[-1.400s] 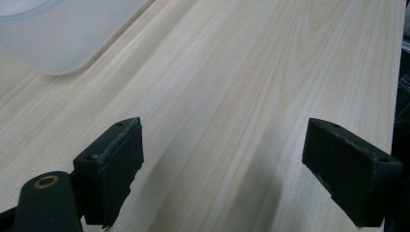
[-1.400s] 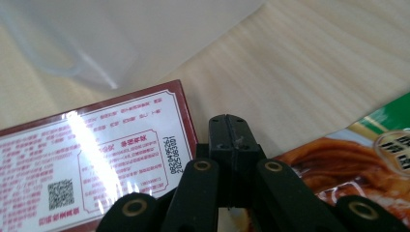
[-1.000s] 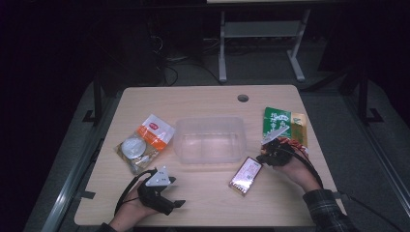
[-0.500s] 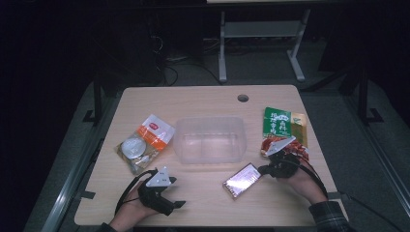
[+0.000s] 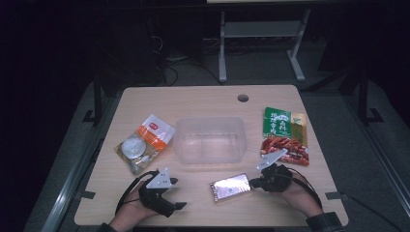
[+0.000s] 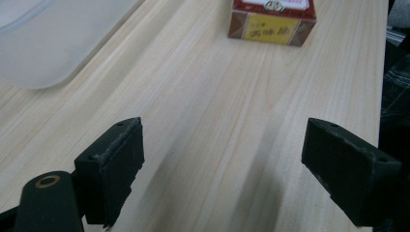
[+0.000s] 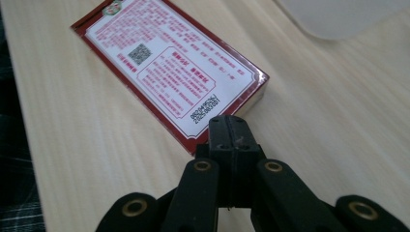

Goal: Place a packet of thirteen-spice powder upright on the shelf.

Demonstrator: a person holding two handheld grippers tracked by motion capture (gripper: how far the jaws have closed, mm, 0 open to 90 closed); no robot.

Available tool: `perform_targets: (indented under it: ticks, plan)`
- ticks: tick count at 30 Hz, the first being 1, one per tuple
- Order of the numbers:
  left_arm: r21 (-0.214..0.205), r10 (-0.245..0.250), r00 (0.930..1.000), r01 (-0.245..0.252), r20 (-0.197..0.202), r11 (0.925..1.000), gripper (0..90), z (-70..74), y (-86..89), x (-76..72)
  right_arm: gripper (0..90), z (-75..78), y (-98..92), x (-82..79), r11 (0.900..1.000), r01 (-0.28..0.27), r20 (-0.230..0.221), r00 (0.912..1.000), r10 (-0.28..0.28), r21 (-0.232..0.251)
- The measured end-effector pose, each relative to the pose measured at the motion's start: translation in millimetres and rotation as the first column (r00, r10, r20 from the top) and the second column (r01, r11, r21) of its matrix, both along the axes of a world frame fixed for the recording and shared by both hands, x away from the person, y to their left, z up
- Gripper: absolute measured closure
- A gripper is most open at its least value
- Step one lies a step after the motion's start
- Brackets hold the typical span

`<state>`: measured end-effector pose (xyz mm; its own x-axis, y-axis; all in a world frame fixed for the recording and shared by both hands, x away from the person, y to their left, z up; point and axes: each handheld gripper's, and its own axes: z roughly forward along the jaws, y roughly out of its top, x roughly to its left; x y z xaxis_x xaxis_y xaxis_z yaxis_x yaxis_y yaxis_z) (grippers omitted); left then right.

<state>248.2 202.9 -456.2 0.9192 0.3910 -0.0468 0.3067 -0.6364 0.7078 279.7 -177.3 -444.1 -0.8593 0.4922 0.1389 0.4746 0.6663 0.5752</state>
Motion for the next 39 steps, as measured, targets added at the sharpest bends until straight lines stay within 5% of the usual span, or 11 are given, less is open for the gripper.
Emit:
perform_targets:
  ticks: [10, 12, 16, 23, 31, 39]
  plan:
    - [-0.003, -0.017, 0.9998, 0.017, -0.006, 0.9998, 14.2, 0.8, -1.2, -2.2, 89.8, 1.1, 23.3, -13.5, 0.9976, -0.064, 0.009, 0.9979, 0.064, 0.028]
    - [-0.006, -0.024, 0.9997, 0.024, -0.007, 0.9997, 13.8, 1.6, -1.8, -1.5, 89.4, 1.1, 21.5, -13.6, 0.9985, -0.046, 0.014, 0.9989, 0.045, 0.029]
    - [-0.009, -0.051, 0.9987, 0.051, 0.000, 0.9987, 13.4, 5.8, -5.5, 1.8, 70.1, -0.3, 12.7, -12.5, 0.9979, 0.032, 0.010, 0.9994, -0.033, 0.056]
    - [-0.022, -0.101, 0.9945, 0.102, 0.027, 0.9945, 13.4, 13.1, -23.1, 4.7, 47.5, -1.1, -2.1, -16.0, 0.9871, 0.156, 0.057, 0.9859, -0.158, 0.037]
    - [-0.008, -0.163, 0.9858, 0.163, 0.040, 0.9865, 13.4, 13.3, -50.9, 12.6, 38.7, -1.9, -22.0, -24.2, 0.9762, 0.209, 0.122, 0.9690, -0.215, 0.057]
    - [0.015, -0.213, 0.9763, 0.213, 0.037, 0.9770, 14.5, 6.9, -72.1, 22.8, 38.4, -5.9, -26.6, -22.2, 0.9787, 0.191, 0.127, 0.9716, -0.199, 0.074]
